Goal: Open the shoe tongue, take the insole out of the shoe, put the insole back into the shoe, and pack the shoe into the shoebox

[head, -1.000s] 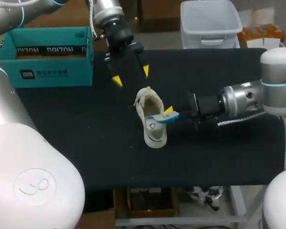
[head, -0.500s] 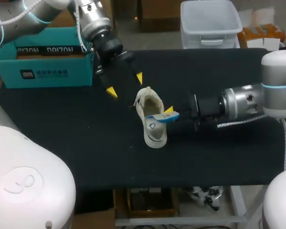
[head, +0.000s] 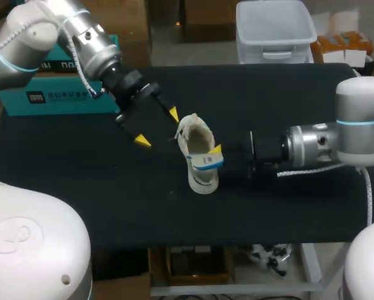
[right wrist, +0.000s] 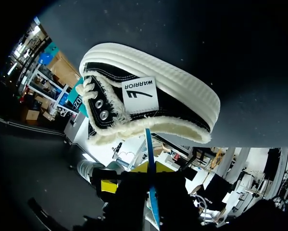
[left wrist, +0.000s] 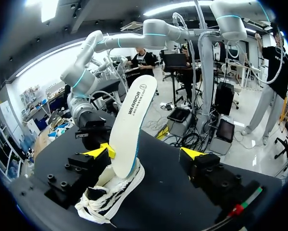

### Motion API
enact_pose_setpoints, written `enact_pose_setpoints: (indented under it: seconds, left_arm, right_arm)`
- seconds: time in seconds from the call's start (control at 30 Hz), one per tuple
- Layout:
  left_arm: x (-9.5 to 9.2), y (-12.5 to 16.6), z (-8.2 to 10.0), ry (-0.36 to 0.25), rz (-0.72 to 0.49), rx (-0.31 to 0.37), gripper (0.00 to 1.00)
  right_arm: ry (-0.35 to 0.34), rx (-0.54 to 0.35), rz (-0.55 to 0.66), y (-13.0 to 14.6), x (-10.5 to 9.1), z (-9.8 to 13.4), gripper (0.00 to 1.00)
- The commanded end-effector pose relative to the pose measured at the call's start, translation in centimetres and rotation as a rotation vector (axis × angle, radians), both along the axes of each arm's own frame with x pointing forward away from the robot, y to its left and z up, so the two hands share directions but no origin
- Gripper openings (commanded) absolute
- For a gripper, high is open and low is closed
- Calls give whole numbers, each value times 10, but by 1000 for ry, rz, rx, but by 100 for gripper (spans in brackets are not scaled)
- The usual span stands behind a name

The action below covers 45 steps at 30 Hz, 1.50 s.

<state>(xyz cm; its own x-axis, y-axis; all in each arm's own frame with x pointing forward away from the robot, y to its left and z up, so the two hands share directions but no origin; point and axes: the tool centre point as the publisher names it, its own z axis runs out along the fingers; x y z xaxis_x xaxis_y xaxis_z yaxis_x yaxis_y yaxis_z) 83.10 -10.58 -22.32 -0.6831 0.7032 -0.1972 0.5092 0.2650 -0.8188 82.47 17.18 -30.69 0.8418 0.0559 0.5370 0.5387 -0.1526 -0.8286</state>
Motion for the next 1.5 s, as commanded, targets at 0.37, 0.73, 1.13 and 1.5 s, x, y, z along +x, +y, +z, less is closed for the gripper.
enact_pose_setpoints:
  seconds: [0.37,0.73,1.13,1.5]
  left_arm:
    - [-5,1,0,-64,186,-111,100]
    - [-7,-14,-21,-82,205,-72,100]
    - [-8,-20,-50,-171,230,-106,100]
    - [0,-30,-79,-144,272,-206,100]
  right_arm:
    - [9,22,-22,-4,5,-13,0]
    - [-73,18,-90,-4,3,-27,0]
    - [-83,13,-106,-2,13,-26,0]
    - [-87,19,-124,-3,23,-29,0]
